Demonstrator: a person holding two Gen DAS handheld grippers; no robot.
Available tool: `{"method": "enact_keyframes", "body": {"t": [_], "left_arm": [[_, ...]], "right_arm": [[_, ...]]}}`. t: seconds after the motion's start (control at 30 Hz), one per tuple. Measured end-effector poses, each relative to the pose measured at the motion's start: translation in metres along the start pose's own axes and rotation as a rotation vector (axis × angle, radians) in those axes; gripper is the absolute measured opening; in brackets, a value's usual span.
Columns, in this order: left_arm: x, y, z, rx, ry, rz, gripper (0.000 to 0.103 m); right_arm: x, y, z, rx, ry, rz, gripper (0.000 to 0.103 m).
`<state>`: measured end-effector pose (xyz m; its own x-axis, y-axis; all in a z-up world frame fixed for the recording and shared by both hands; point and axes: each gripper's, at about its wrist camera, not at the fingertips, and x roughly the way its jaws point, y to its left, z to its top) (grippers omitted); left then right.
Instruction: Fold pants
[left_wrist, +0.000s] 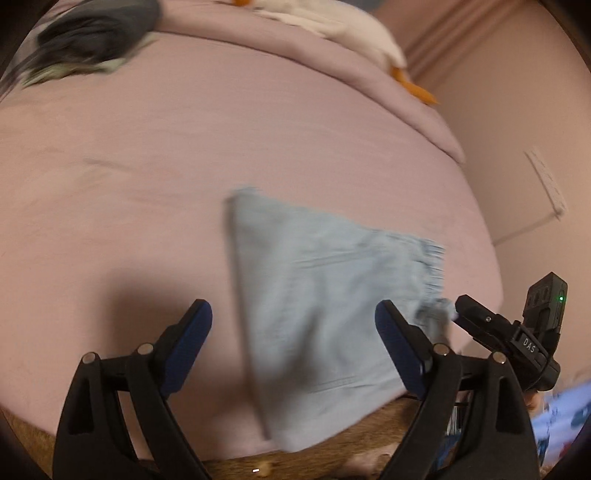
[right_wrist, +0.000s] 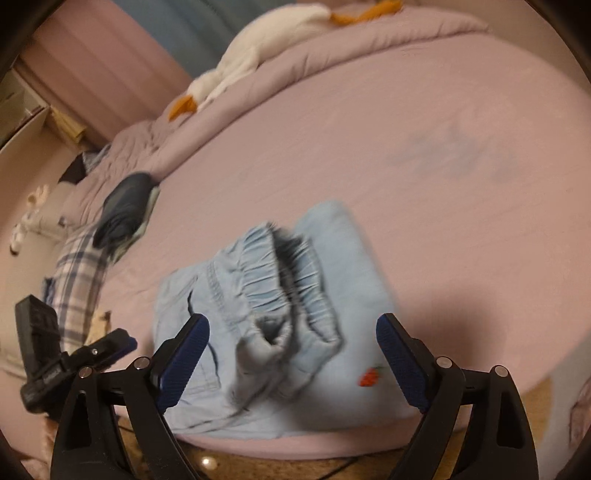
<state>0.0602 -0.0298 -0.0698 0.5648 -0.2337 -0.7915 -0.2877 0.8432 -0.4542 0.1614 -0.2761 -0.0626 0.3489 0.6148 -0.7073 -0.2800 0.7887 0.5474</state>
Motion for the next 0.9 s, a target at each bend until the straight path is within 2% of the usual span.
{"method": "enact_keyframes", "body": {"t": [0.1, 0.23, 0.27, 0.3, 0.33, 0.4, 0.47, 0.57, 0.6, 0.7, 0.77, 0.83, 0.9], "left_arm": [[-0.004, 0.010, -0.002, -0.029, -0.012, 0.043, 0.090], [-0.009, 0.017, -0.001, -0.026, -0.020, 0.063, 0.090], [-0.008, 0.015, -0.001, -0.022, -0.022, 0.065, 0.090], [-0.007, 0.013, 0.000, -0.017, -0.021, 0.066, 0.090], [-0.005, 0.012, 0.001, -0.014, -0.020, 0.065, 0.090], [0.001, 0.008, 0.002, -0.005, -0.016, 0.062, 0.090], [0.004, 0.003, 0.003, 0.018, -0.013, 0.058, 0.089], [0.014, -0.009, 0.009, 0.053, -0.025, 0.049, 0.089], [0.020, -0.013, 0.012, 0.066, -0.024, 0.048, 0.088], [0.040, -0.023, 0.019, 0.106, -0.005, 0.064, 0.079], [0.053, -0.026, 0.023, 0.110, 0.023, 0.072, 0.075], [0.063, -0.025, 0.023, 0.107, 0.043, 0.062, 0.073], [0.072, -0.021, 0.021, 0.099, 0.065, 0.078, 0.073]], "right_arm": [[0.027, 0.004, 0.005, -0.013, 0.061, 0.015, 0.091], [0.051, -0.003, 0.005, 0.058, 0.109, 0.041, 0.090], [0.050, -0.005, 0.005, 0.070, 0.097, 0.049, 0.078], [0.048, -0.005, 0.005, 0.073, 0.083, 0.053, 0.058], [0.049, -0.003, 0.005, 0.073, 0.093, 0.090, 0.047], [0.045, 0.001, 0.005, 0.069, 0.099, 0.096, 0.036], [0.023, 0.014, 0.007, 0.022, 0.061, 0.091, 0.034], [-0.017, 0.023, 0.013, -0.023, -0.037, 0.143, 0.034], [-0.020, 0.024, 0.015, -0.029, -0.050, 0.127, 0.034], [-0.018, 0.012, 0.014, -0.047, -0.067, -0.018, 0.034], [0.000, -0.006, 0.008, -0.014, -0.003, -0.109, 0.034], [0.011, -0.019, 0.000, 0.001, 0.032, -0.123, 0.034], [0.013, -0.022, -0.006, -0.021, 0.014, -0.143, 0.037]]}}
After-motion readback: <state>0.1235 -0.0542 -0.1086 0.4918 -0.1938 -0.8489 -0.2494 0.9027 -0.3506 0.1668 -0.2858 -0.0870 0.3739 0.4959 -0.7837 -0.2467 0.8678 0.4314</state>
